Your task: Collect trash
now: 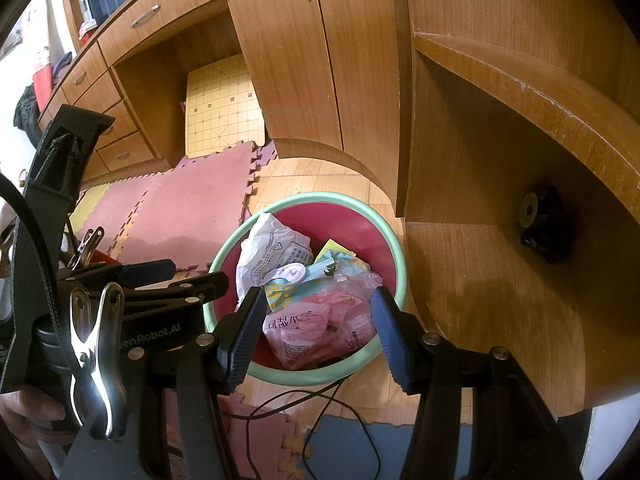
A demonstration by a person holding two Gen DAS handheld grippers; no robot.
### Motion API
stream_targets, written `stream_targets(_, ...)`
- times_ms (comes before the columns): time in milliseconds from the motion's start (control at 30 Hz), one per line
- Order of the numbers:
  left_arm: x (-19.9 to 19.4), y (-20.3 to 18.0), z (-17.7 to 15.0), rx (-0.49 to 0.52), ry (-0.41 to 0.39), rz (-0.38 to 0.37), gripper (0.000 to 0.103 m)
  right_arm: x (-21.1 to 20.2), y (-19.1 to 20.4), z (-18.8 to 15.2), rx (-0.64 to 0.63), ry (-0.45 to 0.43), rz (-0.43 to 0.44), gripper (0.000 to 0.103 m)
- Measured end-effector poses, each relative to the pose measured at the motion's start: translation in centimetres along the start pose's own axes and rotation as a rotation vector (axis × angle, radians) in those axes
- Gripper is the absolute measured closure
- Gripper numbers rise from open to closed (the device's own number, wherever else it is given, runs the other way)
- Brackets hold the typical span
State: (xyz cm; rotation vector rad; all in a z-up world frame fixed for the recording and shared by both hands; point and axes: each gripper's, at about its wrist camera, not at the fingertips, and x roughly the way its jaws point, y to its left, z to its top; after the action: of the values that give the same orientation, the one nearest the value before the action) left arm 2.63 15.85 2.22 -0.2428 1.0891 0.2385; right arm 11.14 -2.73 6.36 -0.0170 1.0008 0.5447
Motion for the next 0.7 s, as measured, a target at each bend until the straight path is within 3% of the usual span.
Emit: stream_targets(700, 0.20, -0.08, -0.25, -0.014, 0.008, 0.006, 0.040, 0.04, 0.00, 0.08, -0.001, -0.002, 0.002, 0.047)
